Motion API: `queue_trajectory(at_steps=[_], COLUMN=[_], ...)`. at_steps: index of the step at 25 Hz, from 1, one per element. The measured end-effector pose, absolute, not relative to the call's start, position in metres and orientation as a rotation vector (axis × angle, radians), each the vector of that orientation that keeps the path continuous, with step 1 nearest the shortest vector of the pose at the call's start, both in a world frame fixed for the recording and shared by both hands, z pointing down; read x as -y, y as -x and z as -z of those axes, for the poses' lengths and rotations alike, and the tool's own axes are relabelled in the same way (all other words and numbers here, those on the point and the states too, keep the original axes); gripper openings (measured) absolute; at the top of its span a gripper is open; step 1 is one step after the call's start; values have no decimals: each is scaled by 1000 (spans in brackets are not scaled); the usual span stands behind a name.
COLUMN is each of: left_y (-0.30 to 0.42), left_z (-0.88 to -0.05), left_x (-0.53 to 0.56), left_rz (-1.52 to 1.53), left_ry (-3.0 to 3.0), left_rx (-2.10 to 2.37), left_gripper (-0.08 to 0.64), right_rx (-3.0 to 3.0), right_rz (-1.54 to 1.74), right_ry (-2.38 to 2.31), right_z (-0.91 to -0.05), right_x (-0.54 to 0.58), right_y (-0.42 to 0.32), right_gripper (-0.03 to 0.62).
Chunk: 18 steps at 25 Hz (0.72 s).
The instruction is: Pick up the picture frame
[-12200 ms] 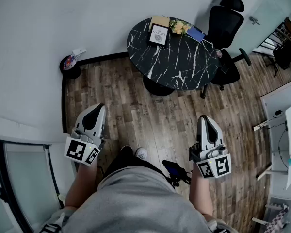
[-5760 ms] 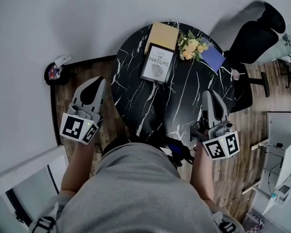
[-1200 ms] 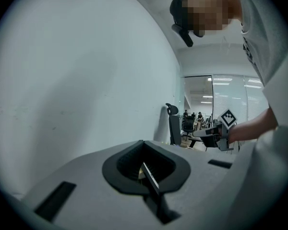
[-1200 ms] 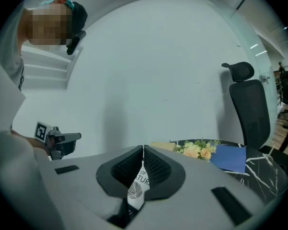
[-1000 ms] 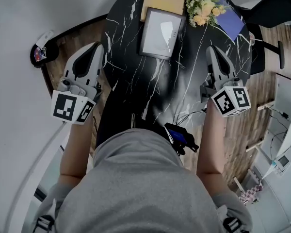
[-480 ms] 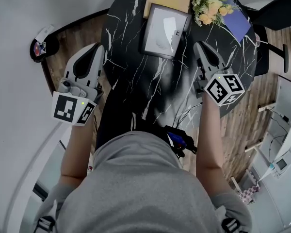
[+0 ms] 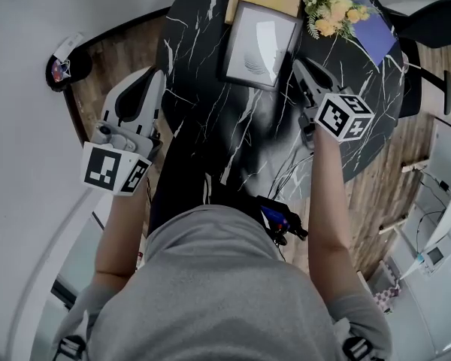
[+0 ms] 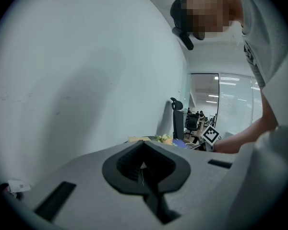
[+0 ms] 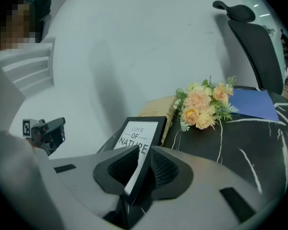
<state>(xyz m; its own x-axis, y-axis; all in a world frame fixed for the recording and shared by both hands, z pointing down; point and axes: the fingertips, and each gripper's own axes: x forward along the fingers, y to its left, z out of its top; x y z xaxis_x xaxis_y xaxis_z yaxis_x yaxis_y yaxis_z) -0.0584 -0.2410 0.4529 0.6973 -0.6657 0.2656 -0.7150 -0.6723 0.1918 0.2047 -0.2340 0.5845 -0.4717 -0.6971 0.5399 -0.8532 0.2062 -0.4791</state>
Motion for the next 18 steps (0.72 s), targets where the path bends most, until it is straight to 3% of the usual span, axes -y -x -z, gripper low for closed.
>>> queue_trajectory(at_steps=[2, 18], left_y=[57, 54], left_z=[-455, -462], left_x=[240, 229], left_rz=[-254, -272], left_ry=[-2627, -2618], left_rx=[1086, 1041], left_gripper=[6, 6], right_rx=[2259, 2199], right_rz=[-1182, -1584], right_ry=[-1458, -1205], right_z=[-595, -638], right_x=[235, 250], right_y=[-203, -177], right_gripper=[128, 189])
